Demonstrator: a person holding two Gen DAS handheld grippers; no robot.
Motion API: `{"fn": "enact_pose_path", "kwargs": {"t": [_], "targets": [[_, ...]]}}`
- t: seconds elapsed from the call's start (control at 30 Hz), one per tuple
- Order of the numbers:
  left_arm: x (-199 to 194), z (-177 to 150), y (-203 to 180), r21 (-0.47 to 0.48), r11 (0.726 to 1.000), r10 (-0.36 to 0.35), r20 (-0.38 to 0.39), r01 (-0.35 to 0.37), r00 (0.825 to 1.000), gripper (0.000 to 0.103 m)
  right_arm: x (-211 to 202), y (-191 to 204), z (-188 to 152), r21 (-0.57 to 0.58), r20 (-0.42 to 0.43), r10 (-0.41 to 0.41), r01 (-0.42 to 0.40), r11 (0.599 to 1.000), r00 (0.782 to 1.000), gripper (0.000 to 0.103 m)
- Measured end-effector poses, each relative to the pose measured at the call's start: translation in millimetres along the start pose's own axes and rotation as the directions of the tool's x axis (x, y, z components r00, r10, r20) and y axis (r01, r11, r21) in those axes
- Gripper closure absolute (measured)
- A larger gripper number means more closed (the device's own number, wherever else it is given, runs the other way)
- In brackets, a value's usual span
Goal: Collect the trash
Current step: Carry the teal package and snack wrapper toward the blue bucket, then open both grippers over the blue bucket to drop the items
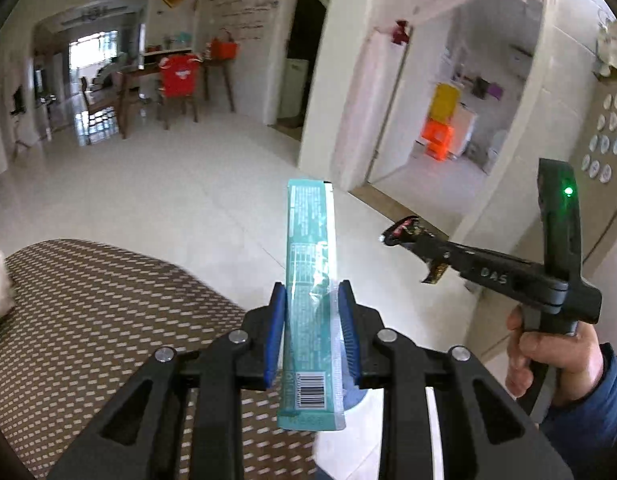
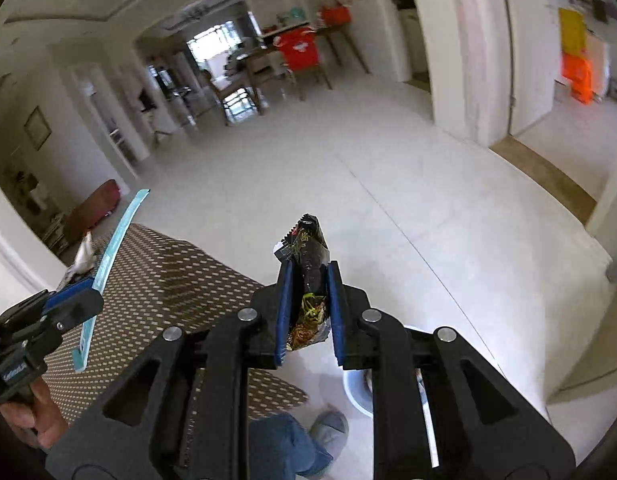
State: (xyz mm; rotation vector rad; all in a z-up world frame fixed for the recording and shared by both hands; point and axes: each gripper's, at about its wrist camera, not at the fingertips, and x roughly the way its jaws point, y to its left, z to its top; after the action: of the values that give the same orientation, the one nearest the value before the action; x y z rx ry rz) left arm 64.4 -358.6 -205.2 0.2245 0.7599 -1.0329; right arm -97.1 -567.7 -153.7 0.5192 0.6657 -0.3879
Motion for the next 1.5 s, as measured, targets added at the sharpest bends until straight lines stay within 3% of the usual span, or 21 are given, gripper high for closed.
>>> {"fn": "enact_pose_path", "kwargs": {"t": [0.23,0.43,0.57,0.6,0.63,0.7,0.73,0.77,0.83,0.87,1.2,1.5], "targets": [[54,5,-30,0.002,0.998,-0.06,-0.101,0.061,0.993,0.077,15,-38,-6,0.066,-0.051,-0.041,0.044,0.997,0.998,0.085],[110,3,-38,-0.02,0.996,-0.087,-0.221,0.085,0.971,0.077,37,-58,-15,0.11,-0.108,-0.054,0.065,0.992,0.993,0.085],[144,-3,-37,-0.053,0.996,-0.09,-0.306,0.077,0.948,0.077,50,-69,-22,0.143,-0.14,-0.055,0.075,0.987,0.989,0.082],[151,-7,-41,-0.053,0.996,-0.085,-0.32,0.072,0.943,0.076,54,-71,-23,0.152,-0.151,-0.05,0.073,0.986,0.987,0.078],[158,-9,-43,-0.049,0.996,-0.082,-0.339,0.07,0.937,0.076,57,-73,-25,0.162,-0.163,-0.047,0.074,0.984,0.985,0.064],[166,-13,-44,-0.047,0.997,-0.08,-0.371,0.067,0.925,0.039,59,-82,-28,0.185,-0.159,-0.067,0.097,0.978,0.985,0.026],[167,-14,-43,-0.046,0.998,-0.052,-0.368,0.038,0.928,0.007,58,-86,-29,0.202,-0.156,-0.075,0.106,0.974,0.985,0.022],[164,-12,-41,-0.04,0.999,-0.035,-0.344,0.023,0.938,0.005,58,-88,-31,0.212,-0.159,-0.077,0.11,0.971,0.984,0.021],[159,-10,-38,-0.038,0.999,-0.026,-0.32,0.015,0.947,0.005,57,-93,-32,0.227,-0.162,-0.09,0.126,0.966,0.983,0.008],[157,-10,-35,-0.045,0.999,-0.024,-0.317,0.01,0.948,0.005,57,-94,-33,0.224,-0.163,-0.099,0.134,0.965,0.982,0.007],[116,-2,-18,-0.064,0.998,0.012,-0.235,-0.028,0.972,0.005,55,-81,-32,0.214,-0.168,-0.113,0.148,0.966,0.979,0.006],[72,9,-17,-0.047,0.998,0.03,-0.152,-0.038,0.988,0.005,40,-49,-17,0.166,-0.123,-0.108,0.128,0.978,0.986,0.006]]}}
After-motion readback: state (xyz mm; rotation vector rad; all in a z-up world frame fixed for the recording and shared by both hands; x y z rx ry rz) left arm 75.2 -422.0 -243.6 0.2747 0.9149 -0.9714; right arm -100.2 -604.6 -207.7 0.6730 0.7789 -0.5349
